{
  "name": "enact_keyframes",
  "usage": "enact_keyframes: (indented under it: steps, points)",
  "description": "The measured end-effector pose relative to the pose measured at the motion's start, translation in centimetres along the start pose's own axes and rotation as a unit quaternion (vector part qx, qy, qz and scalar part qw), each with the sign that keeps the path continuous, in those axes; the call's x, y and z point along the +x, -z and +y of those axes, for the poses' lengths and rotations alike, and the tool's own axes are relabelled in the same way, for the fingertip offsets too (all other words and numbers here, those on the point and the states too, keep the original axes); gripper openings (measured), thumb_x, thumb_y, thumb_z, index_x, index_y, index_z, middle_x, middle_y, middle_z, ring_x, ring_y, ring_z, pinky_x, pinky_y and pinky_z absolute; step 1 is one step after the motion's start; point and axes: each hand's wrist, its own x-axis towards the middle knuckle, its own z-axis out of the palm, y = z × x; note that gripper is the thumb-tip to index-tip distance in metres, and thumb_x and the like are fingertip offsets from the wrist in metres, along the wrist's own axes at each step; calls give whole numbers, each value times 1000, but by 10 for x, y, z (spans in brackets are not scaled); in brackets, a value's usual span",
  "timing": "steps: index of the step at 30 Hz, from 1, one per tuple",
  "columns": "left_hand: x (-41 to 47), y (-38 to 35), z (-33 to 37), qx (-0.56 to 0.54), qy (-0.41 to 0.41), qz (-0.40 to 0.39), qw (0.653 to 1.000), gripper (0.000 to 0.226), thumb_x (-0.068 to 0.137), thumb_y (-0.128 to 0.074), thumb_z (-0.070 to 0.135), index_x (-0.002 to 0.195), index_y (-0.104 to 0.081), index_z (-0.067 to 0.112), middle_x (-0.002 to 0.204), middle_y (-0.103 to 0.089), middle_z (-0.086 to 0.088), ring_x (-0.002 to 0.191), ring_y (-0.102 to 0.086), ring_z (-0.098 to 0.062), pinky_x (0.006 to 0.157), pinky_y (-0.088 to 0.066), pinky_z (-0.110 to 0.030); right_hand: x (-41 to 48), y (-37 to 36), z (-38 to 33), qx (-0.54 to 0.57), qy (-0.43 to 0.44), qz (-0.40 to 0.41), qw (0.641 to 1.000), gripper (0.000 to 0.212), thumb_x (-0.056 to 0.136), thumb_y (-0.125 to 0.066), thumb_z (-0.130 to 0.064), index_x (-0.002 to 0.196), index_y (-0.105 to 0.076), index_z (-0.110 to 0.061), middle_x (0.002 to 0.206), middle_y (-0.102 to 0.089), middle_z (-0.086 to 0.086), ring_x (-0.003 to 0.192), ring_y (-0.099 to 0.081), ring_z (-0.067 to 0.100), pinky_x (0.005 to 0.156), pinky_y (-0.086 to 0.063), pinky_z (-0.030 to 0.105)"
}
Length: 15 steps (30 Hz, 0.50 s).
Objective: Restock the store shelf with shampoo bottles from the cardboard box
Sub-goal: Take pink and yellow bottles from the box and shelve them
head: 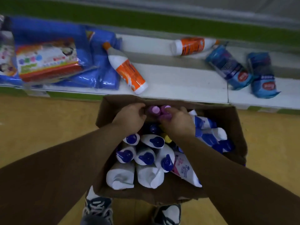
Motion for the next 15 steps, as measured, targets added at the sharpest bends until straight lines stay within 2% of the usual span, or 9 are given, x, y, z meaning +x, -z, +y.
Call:
enact_keyframes:
  steps: [5,9,15]
  points:
    - [55,-35,-33,48,-18,-48,998,48,94,-60,31,141,-52,27,142,-56,-4,131,-50,-25,113,-37,-39,31,-22,6,-83,1,13,996,34,88,-53,-49,120,-61,-41,119,-45,4,110,-49,30,90,-47,40]
    - [77,-50,-47,66,-42,-74,994,47,93,-59,34,139,-53,32,142,-56,-2,130,-51,-26,112,-39,-38,41,-38,5,-142,4,51,989,37,91,-55,-50,125,-60,-36,121,-42,7,113,-48,32,93,-42,46]
    - [81,-41,-42,171,-74,-48,981,31,90,-60,37,118,-66,24,117,-68,-8,109,-62,-31,94,-50,-37,43,-50,8,-123,18,84,989,33,91,-55,-50,119,-64,-34,115,-44,5,110,-49,30,93,-38,46]
